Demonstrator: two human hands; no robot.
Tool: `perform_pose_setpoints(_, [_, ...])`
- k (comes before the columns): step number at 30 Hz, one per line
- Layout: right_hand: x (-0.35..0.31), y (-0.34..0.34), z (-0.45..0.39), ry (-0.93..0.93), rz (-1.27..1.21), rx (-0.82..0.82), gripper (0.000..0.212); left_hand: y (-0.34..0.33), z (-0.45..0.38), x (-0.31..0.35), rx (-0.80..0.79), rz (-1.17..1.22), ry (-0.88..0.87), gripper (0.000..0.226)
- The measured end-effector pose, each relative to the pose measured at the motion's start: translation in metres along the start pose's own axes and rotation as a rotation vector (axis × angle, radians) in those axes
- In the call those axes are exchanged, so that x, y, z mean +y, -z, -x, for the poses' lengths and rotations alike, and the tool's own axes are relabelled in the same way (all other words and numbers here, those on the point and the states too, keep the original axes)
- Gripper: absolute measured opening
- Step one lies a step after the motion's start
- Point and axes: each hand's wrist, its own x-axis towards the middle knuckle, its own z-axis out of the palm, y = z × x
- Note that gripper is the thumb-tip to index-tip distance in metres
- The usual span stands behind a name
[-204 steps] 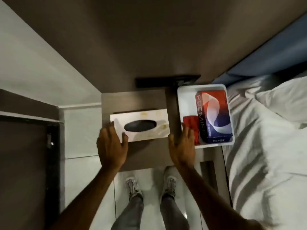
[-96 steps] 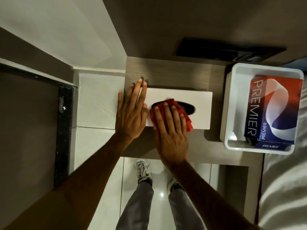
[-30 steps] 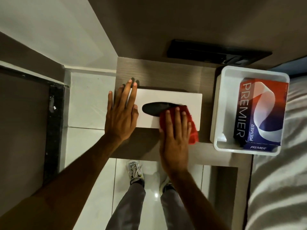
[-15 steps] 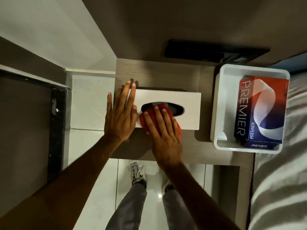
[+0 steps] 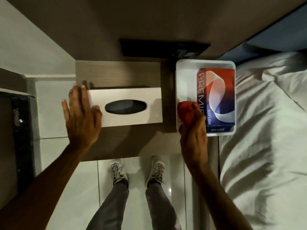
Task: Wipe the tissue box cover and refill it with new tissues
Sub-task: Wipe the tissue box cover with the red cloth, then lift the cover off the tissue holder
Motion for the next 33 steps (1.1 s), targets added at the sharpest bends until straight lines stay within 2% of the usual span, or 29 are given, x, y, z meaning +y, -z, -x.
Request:
perform_pose_setpoints(4, [0.033,-0.005,-0.032,-0.102,0.074,-0.040,0.058,-0.001,0.015,0.014,0.130,0.172,0.188,0.059])
perform_pose_setpoints(7, [0.046,-0.019,-0.039,-0.070,0.204,-0.165,0.054,-0.002,0.022,0.022,0.112,0.211,0.284,0.058])
perform_pose_setpoints(10, [0.049,-0.018,-0.035,-0.003,0.340,-0.109,0.040,-0.002,0.027,0.025,0.068,0.203,0.299,0.059])
perform_pose_setpoints(12, [0.050,-0.010,-0.025,0.047,0.459,-0.077,0.047,-0.002,0.029,0.026,0.017,0.208,0.305,0.064])
perform_pose_setpoints(15, [0.053,-0.005,-0.013,0.005,0.489,-0.276,0.059,-0.001,0.028,0.034,-0.070,0.277,0.376,0.074])
perform_pose_setpoints(17, [0.050,-0.003,-0.008,-0.030,0.488,-0.337,0.066,0.004,0.023,0.041,-0.108,0.343,0.443,0.079])
perform_pose_setpoints(19, [0.036,0.002,-0.002,-0.012,0.453,-0.270,0.066,0.011,0.016,0.047,-0.136,0.390,0.502,0.084])
perform_pose_setpoints(21, [0.008,0.002,0.004,0.061,0.327,-0.110,0.057,0.017,0.009,0.049,-0.166,0.419,0.543,0.085])
perform_pose_setpoints(23, [-0.023,-0.011,0.003,0.125,0.202,-0.041,0.047,0.020,0.001,0.051,-0.188,0.431,0.600,0.083])
perform_pose_setpoints(25, [-0.052,-0.034,-0.013,0.024,0.115,-0.126,0.057,0.022,-0.005,0.052,-0.188,0.432,0.642,0.081])
perform_pose_setpoints(28, [-0.075,-0.070,-0.046,-0.265,0.016,-0.278,0.084,0.024,-0.010,0.052,-0.183,0.452,0.664,0.080])
perform_pose_setpoints(31, [-0.082,-0.086,-0.065,-0.385,-0.018,-0.303,0.101,0.026,-0.009,0.051,-0.164,0.466,0.642,0.076])
perform_pose_setpoints(33, [-0.079,-0.087,-0.070,-0.425,-0.007,-0.306,0.104,0.028,-0.007,0.050,-0.156,0.458,0.619,0.075])
